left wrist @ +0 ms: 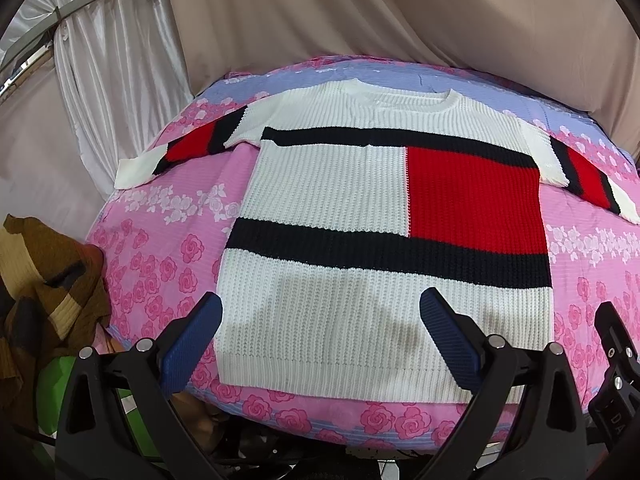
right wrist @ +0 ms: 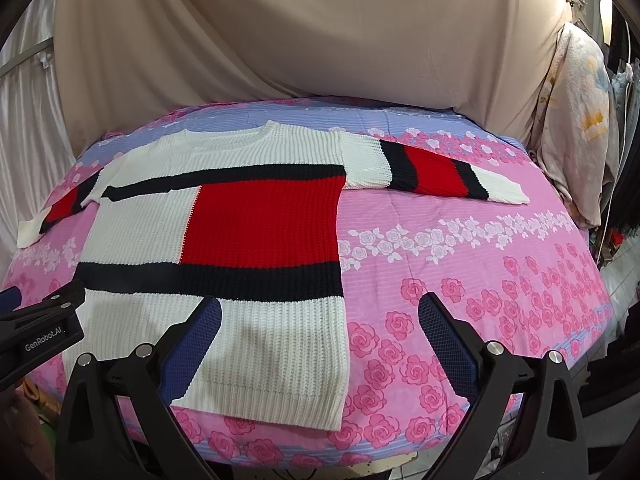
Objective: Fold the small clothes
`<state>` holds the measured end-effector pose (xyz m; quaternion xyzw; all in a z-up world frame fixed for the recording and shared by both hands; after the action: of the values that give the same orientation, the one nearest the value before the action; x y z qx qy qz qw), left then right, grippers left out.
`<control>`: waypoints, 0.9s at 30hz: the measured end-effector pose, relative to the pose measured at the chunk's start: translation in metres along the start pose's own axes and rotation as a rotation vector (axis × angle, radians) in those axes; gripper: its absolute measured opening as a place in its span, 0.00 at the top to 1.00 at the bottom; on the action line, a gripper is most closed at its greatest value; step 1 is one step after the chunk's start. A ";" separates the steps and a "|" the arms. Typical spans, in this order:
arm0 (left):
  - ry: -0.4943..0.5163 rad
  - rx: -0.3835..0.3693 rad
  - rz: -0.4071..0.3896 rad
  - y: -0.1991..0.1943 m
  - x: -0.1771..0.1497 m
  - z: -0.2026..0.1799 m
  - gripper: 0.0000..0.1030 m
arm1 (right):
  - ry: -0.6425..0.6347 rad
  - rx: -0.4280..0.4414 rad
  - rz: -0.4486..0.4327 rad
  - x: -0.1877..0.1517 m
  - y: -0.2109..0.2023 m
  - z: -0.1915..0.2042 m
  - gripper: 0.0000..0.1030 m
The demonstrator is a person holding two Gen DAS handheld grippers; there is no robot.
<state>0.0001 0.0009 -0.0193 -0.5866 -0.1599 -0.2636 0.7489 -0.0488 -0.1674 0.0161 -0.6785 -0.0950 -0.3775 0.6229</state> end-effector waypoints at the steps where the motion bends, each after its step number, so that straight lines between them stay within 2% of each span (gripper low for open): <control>1: 0.000 0.000 0.001 0.000 0.000 0.000 0.06 | 0.000 0.000 -0.001 -0.001 -0.001 0.000 0.06; 27: 0.015 -0.007 0.005 -0.002 -0.002 -0.003 0.06 | 0.011 -0.010 0.006 -0.004 -0.005 -0.006 0.06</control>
<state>-0.0031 -0.0015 -0.0195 -0.5878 -0.1519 -0.2666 0.7485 -0.0571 -0.1700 0.0169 -0.6799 -0.0878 -0.3796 0.6213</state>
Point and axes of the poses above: each gripper's, at about its wrist camera, not at the fingertips, and y roughly the way its jaws point, z to its left, x to its top, the point moved 2 cm from there along y, roughly the way its jaws point, and after that the axes turned 9 degrees about x, right-handed, at the moved point
